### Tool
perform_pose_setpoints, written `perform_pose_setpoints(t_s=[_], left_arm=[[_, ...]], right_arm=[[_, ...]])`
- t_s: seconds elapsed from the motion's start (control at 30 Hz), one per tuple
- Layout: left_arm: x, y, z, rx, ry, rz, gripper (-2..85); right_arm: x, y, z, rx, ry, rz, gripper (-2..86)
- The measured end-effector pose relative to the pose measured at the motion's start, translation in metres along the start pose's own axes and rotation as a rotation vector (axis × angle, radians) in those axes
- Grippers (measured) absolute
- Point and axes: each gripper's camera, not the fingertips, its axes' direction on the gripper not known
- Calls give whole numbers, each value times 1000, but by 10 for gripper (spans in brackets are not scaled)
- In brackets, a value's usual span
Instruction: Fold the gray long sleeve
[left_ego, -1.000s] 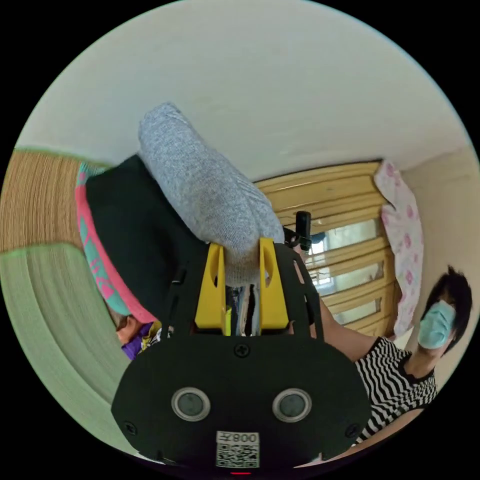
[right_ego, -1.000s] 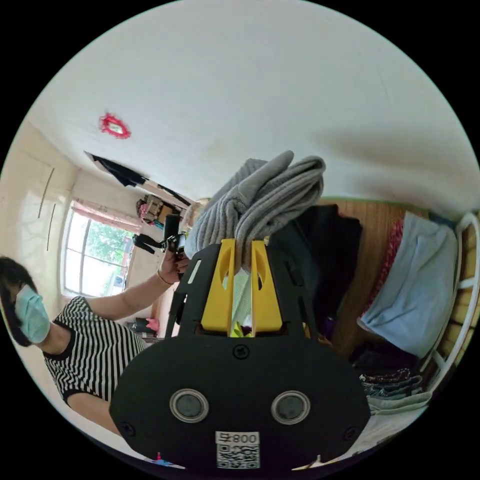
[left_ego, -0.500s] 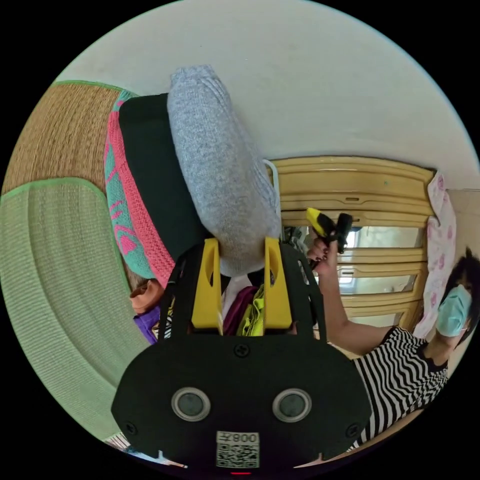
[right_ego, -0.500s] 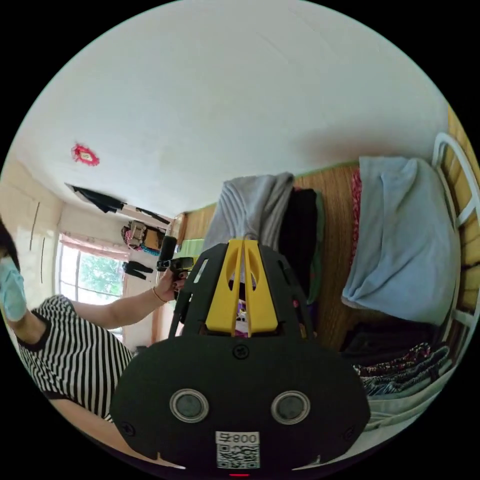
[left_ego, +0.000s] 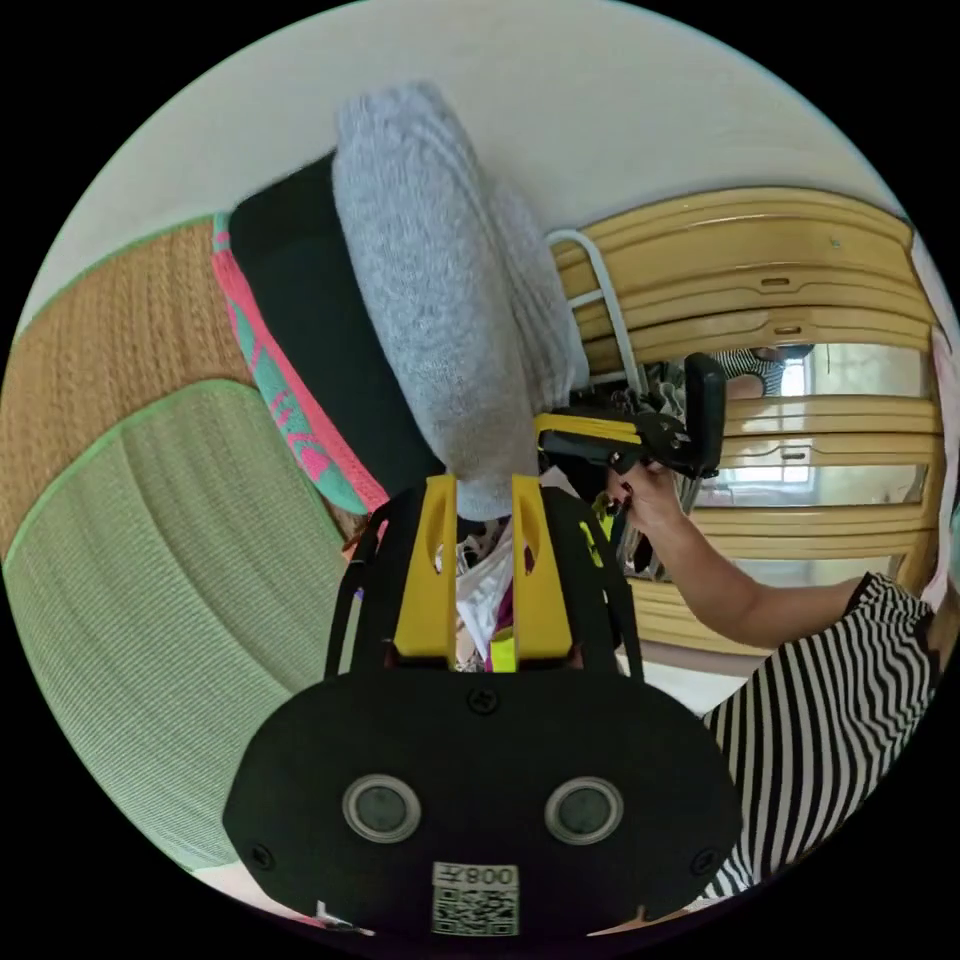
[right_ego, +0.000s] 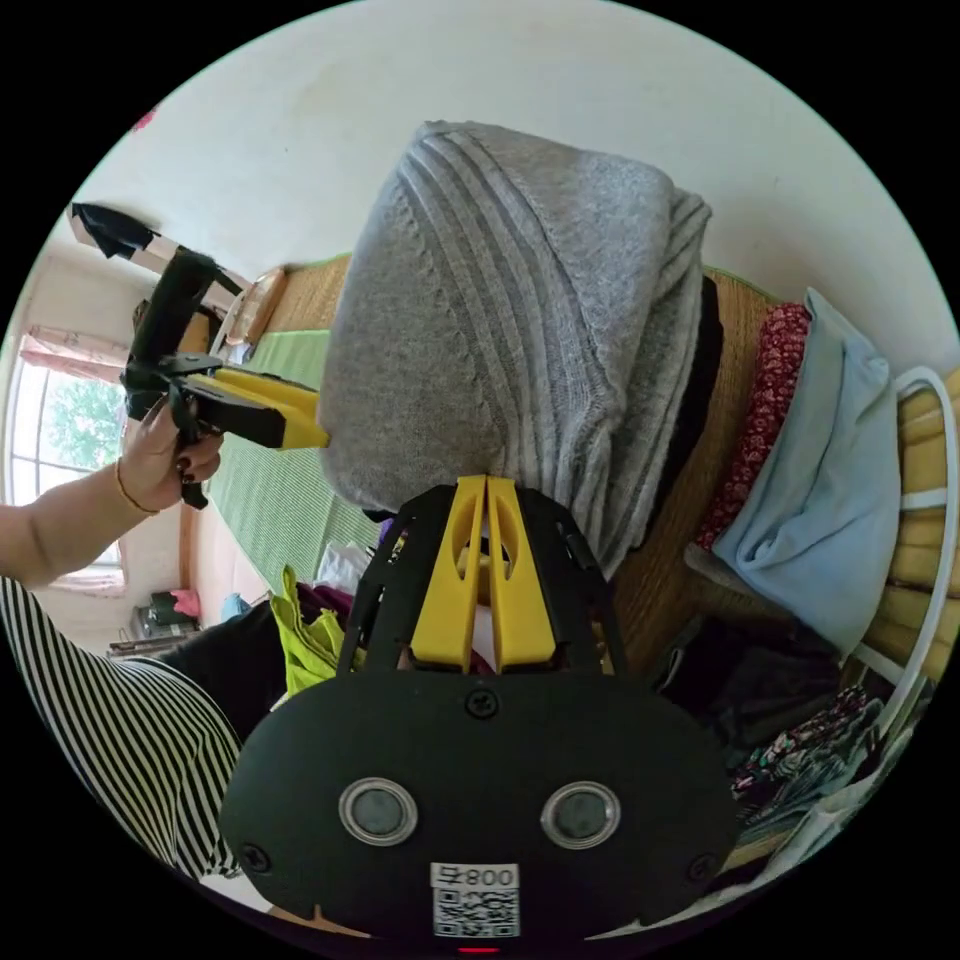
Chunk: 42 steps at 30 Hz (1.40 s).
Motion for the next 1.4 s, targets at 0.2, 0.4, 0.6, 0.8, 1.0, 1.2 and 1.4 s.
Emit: perform_pose_setpoints(t_s=[0.2, 0.4, 0.6, 0.8, 1.0, 1.2, 1.4], left_arm=[[49, -32, 37, 96, -38, 168, 18], [55, -67, 121, -77, -169, 189, 2], [73, -75, 159, -76, -232, 230, 0], [97, -81, 191, -93, -310, 315, 1], [109, -86, 208, -111, -288, 323, 1], [129, -86, 203, -67, -310, 328, 2], [158, -72, 189, -23, -319, 347, 2]], right_arm=[[13, 9, -35, 77, 2, 24, 0], [27, 28, -100, 179, 18, 43, 0], [63, 37, -113, 130, 151, 108, 0], [80, 58, -134, 181, 192, 102, 0], [107, 77, -171, 183, 114, 128, 0], [156, 111, -261, 461, 47, 282, 2], [252, 99, -297, 502, 204, 509, 22]])
